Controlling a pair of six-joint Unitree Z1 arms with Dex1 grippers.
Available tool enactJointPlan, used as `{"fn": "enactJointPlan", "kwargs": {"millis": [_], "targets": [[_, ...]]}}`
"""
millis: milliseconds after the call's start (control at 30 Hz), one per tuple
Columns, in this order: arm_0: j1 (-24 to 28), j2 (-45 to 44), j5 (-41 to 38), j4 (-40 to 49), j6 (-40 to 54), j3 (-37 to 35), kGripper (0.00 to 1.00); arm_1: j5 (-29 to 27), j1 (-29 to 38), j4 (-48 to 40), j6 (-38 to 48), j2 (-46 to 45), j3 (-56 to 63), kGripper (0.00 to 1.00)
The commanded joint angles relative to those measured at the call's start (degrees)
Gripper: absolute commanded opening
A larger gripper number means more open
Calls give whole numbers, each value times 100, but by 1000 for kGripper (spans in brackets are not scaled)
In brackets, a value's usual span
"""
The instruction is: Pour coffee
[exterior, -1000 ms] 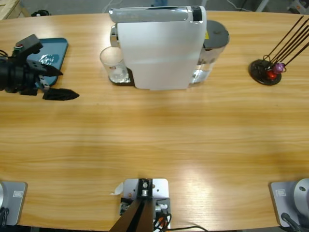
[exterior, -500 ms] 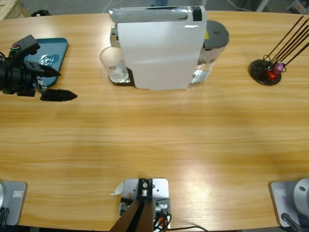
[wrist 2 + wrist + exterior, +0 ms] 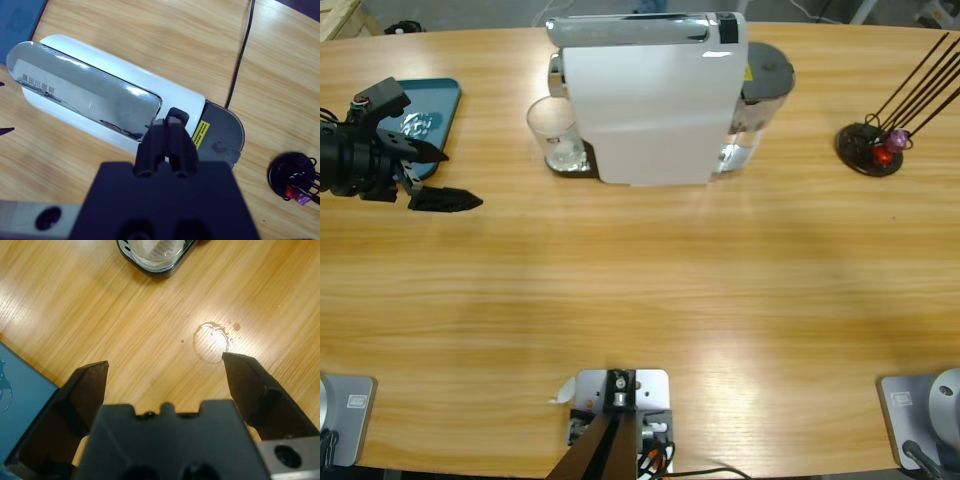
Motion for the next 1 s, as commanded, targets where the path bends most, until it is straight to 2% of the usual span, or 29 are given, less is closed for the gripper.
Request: {"fn": "enactJointPlan", "kwargs": {"millis": [33,400,1000], "targets": [[39,200,56,19,-80,158,1000,-53,-104,49,28,364,-6,0],[42,287,56,15,-80,140,1000,-299,-104,23,55,346,229,0],[40,297,57,15,-80,184,1000,-137,-105,5,63,542,423,0]]}}
